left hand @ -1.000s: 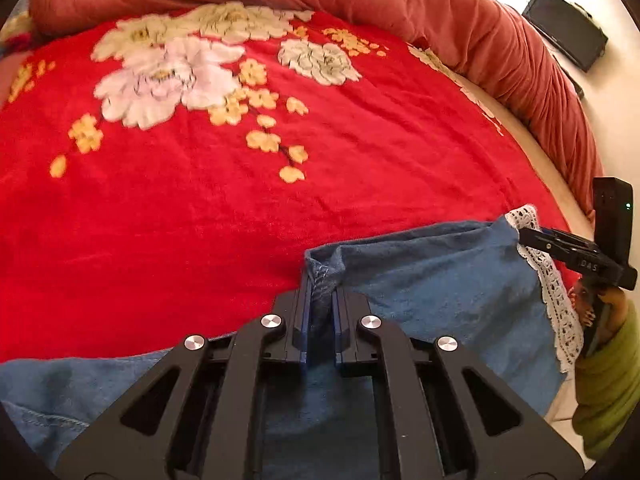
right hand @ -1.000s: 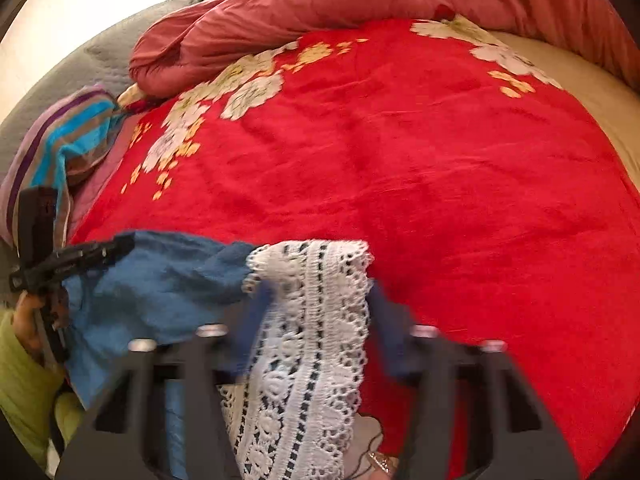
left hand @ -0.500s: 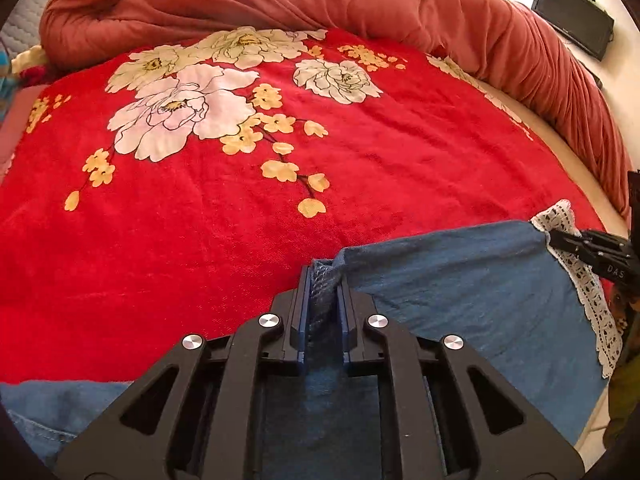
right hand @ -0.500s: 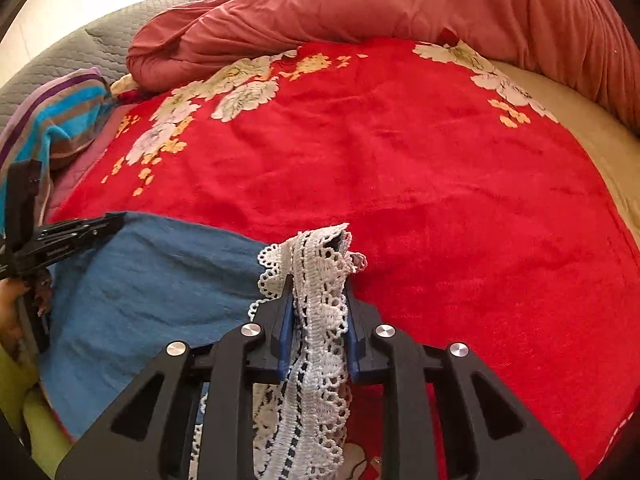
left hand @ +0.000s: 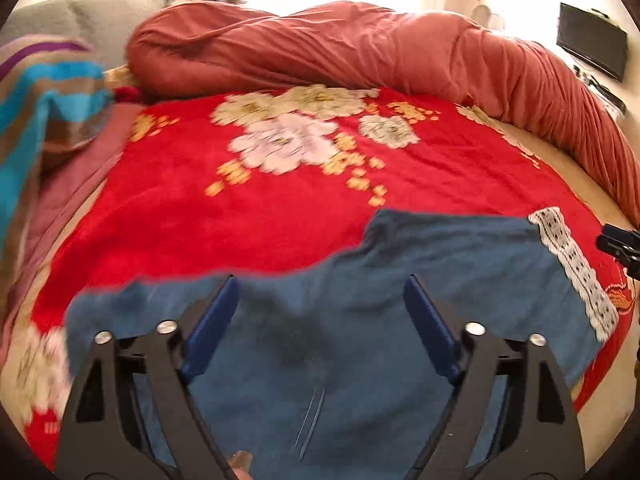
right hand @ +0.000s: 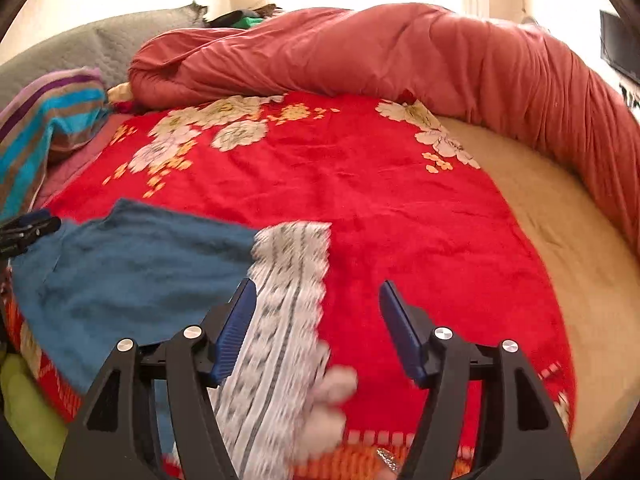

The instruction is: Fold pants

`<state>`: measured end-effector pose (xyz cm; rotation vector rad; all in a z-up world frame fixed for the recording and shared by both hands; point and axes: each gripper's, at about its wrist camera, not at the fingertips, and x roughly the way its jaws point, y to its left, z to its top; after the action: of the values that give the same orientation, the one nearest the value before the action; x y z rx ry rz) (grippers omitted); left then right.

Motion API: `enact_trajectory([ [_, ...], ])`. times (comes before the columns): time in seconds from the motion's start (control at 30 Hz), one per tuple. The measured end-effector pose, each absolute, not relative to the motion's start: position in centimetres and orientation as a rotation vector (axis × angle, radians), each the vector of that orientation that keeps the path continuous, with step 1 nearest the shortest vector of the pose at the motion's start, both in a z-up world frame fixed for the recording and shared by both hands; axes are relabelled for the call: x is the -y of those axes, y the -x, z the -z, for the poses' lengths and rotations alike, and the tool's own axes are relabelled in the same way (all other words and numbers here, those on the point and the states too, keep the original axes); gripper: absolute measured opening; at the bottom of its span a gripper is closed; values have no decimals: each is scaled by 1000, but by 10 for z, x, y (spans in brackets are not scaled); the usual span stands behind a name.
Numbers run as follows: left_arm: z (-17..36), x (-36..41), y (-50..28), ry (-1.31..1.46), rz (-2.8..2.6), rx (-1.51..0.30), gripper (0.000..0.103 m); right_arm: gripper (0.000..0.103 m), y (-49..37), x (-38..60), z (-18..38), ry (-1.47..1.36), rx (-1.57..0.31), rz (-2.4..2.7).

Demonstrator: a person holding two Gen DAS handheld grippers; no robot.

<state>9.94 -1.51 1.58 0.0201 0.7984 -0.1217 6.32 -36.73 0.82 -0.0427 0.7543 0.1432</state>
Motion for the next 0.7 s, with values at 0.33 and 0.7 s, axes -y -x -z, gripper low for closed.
enact_trajectory([
  [0.33,28,-23,-84,57,-65,-996,90,71,-52,291,8,140,-883,-263],
  [0.7,35,-32,-79,122,-17,-970,91,78,-46,336,40,24,-1011,-133],
])
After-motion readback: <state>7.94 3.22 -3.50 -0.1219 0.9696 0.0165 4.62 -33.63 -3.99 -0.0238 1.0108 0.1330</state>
